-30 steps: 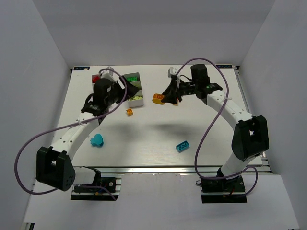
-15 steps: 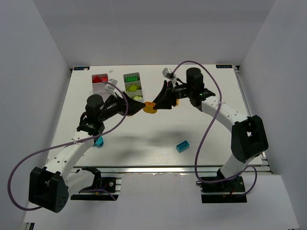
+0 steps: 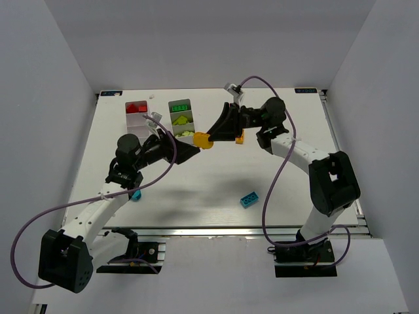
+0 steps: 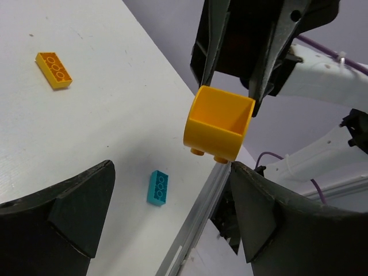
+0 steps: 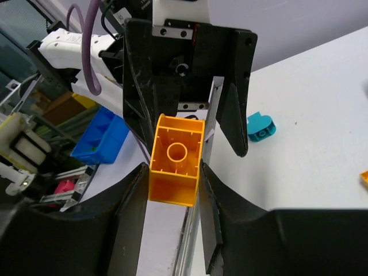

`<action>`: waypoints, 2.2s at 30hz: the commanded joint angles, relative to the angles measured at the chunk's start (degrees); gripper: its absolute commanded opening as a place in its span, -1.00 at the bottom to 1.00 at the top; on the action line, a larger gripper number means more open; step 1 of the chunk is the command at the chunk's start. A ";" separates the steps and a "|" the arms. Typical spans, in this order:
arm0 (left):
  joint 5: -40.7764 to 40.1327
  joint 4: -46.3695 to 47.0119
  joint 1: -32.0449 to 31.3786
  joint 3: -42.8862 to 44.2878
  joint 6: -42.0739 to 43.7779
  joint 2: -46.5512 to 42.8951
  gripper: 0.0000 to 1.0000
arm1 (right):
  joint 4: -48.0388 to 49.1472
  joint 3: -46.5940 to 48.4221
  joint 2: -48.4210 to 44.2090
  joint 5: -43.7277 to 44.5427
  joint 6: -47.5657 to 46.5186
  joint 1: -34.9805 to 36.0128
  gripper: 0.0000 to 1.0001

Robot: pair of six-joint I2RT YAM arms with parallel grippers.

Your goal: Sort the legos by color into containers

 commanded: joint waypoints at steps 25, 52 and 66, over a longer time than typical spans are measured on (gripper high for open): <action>7.78 25.86 0.06 -4.09 -18.33 1.43 0.00 | 12.11 -0.26 2.75 0.25 10.32 1.67 -1.00; -19.80 -38.28 24.32 19.35 11.90 6.52 -0.93 | -62.28 6.93 -7.01 34.89 -79.93 -3.86 0.78; -37.84 -60.78 24.41 40.70 21.57 26.55 -0.98 | -70.42 10.90 -3.58 26.70 -80.30 -4.92 -1.00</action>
